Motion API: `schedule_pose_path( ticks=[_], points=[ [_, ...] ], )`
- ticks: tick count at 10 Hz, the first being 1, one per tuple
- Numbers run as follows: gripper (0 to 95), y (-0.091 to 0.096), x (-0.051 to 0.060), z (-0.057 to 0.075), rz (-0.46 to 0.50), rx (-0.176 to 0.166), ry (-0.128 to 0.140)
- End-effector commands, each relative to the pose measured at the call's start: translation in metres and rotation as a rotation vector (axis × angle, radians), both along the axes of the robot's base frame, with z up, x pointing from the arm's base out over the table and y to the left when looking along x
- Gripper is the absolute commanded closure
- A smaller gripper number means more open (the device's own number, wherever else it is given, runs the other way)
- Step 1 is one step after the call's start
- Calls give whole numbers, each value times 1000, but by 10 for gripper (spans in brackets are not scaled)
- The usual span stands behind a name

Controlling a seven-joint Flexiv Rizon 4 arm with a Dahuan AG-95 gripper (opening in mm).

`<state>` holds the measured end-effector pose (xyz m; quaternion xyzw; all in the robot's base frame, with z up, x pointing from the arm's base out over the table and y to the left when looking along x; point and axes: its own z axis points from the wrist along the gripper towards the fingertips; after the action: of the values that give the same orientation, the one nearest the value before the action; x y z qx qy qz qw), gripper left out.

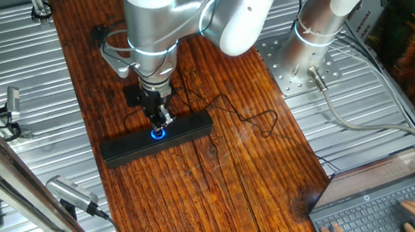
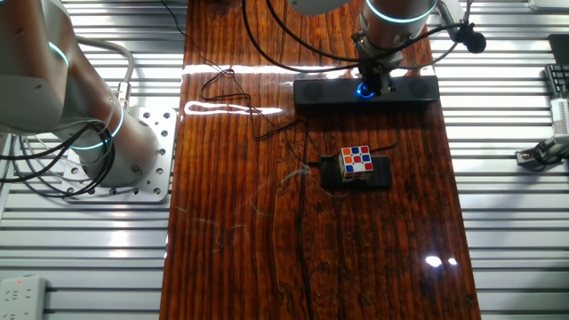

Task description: Turn the knob to increase the volume of the speaker

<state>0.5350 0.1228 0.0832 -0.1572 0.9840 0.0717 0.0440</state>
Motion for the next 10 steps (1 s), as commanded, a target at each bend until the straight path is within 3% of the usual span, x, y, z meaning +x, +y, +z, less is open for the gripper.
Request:
schedule_pose_path(
  ticks=[1, 2, 9, 10],
  points=[
    [190, -1, -1, 0, 34, -19, -9],
    [0, -1, -1, 0, 45, -25, -13],
    [0, -1, -1, 0, 40, -11, -14],
    [190, -1, -1, 0, 36, -11, -11]
  ],
)
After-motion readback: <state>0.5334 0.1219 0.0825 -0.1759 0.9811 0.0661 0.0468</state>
